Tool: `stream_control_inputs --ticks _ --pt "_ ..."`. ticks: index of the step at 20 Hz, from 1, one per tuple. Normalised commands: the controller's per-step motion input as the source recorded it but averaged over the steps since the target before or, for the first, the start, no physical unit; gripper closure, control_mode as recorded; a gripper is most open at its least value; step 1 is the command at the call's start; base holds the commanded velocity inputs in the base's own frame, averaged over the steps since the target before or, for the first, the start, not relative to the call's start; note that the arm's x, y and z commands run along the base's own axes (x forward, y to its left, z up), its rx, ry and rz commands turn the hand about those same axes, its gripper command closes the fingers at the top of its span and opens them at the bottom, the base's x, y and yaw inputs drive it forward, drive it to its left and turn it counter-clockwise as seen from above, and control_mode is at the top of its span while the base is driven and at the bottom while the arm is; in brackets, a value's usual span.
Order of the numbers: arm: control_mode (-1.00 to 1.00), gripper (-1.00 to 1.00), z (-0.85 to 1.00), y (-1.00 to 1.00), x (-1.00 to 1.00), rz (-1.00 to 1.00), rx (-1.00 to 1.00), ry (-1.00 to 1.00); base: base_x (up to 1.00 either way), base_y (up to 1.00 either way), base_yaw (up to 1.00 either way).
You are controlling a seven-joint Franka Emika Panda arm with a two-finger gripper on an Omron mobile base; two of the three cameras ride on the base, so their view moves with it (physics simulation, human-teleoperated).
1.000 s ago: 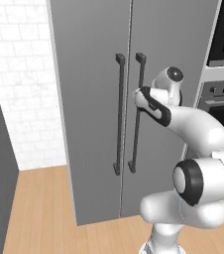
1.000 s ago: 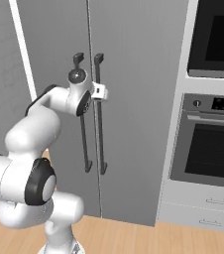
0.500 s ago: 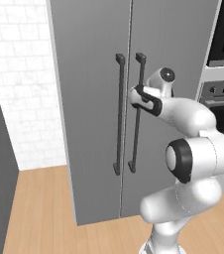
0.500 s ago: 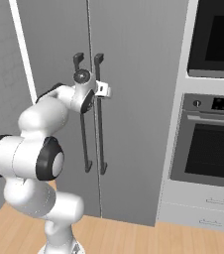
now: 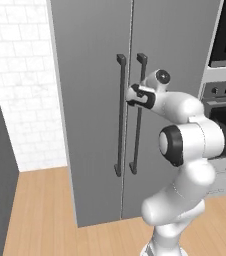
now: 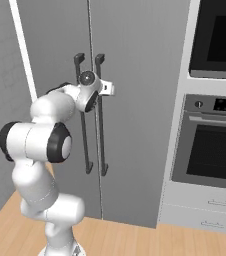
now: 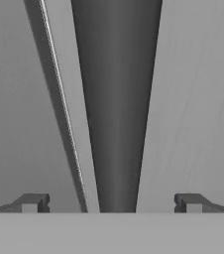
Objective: Take the strawberry from the fridge and place it on top of the pancake, located on the dining counter.
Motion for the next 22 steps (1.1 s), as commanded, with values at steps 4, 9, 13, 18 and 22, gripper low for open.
stream_control_inputs --ticks 4,9,13,18,22 --pt "-1.0 -1.0 -0.03 -0.06 0.65 0.0 0.0 0.0 0.0 0.0 0.0" --pt "-1.0 -1.0 -0.11 -0.03 0.74 0.0 0.0 0.0 0.0 0.0 0.0" --pt "-1.0 1.0 -0.11 0.0 0.72 0.0 0.0 0.01 0.0 0.0 0.0" --pt "-1.0 1.0 -0.02 0.0 0.01 0.0 0.0 0.01 0.0 0.0 0.0" --pt "-1.0 1.0 0.0 -0.16 -0.77 0.0 0.01 -0.03 0.0 0.0 0.0"
